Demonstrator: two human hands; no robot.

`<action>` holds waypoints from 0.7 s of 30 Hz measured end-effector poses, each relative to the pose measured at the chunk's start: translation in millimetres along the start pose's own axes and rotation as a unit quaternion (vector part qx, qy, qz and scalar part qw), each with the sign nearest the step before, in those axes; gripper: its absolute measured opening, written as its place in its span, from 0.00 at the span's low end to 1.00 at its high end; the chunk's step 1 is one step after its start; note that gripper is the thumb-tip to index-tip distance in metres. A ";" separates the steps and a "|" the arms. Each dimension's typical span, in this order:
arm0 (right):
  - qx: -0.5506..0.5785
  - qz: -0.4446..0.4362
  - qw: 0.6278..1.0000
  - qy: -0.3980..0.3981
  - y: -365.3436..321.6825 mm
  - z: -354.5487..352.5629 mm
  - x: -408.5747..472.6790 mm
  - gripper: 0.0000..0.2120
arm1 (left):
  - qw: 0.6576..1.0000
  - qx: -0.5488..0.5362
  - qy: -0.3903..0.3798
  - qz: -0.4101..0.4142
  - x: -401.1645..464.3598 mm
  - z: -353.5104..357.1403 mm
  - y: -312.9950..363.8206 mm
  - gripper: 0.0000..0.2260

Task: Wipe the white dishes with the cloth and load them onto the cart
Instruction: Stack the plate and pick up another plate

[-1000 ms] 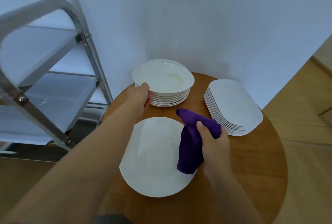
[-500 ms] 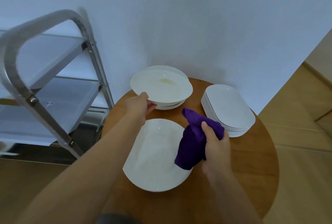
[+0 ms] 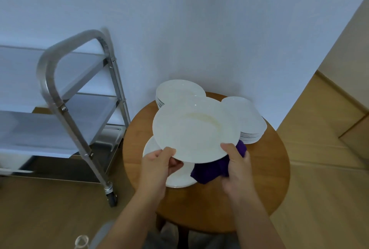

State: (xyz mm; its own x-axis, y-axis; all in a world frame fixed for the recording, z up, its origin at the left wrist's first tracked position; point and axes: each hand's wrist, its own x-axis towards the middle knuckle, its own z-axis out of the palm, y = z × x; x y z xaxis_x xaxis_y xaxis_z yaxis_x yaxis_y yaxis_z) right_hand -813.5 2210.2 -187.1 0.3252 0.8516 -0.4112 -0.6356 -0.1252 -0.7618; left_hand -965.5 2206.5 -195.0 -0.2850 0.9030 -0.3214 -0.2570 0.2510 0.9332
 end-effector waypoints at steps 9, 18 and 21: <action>-0.117 0.035 0.992 -0.031 -1.1 -62.6 -57.0 0.16 | 0.977 -0.133 -0.125 -0.112 -45.5 -51.1 16.3 0.16; -0.204 -0.199 0.956 0.075 -24.6 -79.8 -90.2 0.17 | 0.953 -0.272 -0.097 -0.093 -81.7 -46.2 -19.3 0.10; -0.393 -0.329 0.859 -0.010 -31.4 -70.5 -96.1 0.24 | 0.948 -0.285 -0.114 -0.086 -87.0 -39.4 -28.7 0.10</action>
State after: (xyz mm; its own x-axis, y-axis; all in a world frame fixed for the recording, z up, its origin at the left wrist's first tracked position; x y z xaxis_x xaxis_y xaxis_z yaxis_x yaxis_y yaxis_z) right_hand -775.5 2096.3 -159.0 0.4162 0.8771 0.2399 0.3515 0.0881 -0.9320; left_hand -969.7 2107.1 -200.2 -0.0024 0.9340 -0.3572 -0.7572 0.2316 0.6107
